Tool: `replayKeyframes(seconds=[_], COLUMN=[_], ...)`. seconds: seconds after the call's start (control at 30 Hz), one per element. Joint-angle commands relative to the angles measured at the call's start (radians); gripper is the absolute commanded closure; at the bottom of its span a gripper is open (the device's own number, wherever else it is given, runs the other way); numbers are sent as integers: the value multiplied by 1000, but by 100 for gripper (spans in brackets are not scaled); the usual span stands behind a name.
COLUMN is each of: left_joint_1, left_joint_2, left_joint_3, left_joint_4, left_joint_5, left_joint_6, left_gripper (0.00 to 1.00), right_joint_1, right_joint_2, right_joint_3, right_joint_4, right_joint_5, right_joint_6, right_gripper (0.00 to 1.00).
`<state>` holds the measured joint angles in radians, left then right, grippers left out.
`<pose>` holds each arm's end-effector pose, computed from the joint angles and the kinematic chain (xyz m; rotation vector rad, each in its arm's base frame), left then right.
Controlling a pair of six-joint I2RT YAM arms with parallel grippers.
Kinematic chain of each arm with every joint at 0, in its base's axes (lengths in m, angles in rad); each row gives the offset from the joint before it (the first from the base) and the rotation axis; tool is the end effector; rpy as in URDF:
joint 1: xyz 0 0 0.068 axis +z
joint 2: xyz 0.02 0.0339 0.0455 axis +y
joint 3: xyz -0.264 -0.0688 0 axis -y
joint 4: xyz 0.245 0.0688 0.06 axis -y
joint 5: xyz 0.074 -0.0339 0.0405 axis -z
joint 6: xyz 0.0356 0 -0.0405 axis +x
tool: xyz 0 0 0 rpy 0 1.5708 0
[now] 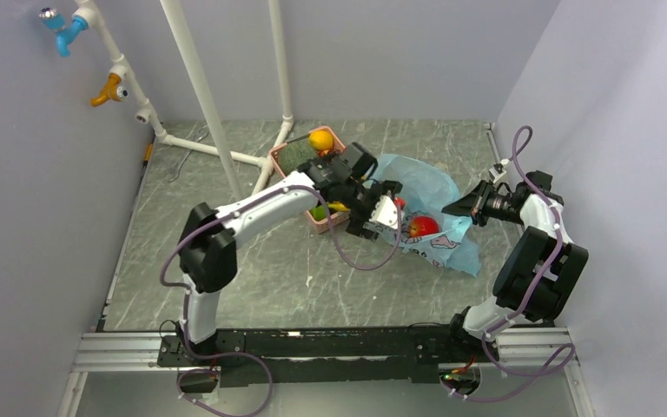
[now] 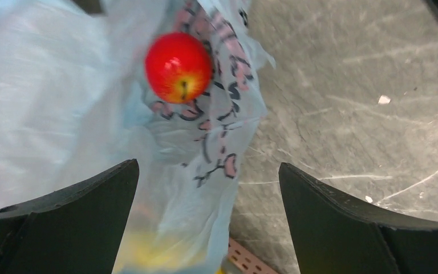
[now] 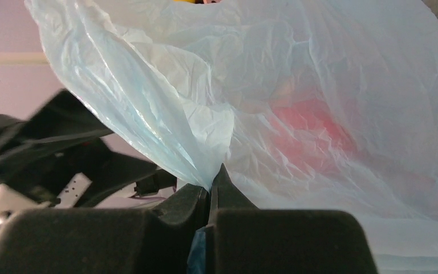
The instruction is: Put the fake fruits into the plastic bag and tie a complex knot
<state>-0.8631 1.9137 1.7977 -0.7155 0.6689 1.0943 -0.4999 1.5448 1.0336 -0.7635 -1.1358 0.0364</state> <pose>0.2613 -0.3394 0.3181 2.0408 1.0067 -0.6777 0.2631 -0.1069 0.2248 0.3946 2.2542 1.3366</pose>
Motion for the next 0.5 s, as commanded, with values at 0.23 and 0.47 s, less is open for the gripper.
replayKeyframes(seconds=[0.23, 0.47], left_joint_1=[-33, -54], left_joint_2=[97, -35], left_joint_3=[104, 245], left_joint_4=[-21, -224], left_joint_5=[-74, 103], left_joint_6=[82, 86], left_gripper=[100, 100], right_joint_1=[-34, -17], right_joint_2=[11, 0], right_joint_3=[130, 261], right_joint_4=[-156, -54], right_joint_5=[15, 283], right_joint_6=[-179, -247], right_gripper=[100, 100])
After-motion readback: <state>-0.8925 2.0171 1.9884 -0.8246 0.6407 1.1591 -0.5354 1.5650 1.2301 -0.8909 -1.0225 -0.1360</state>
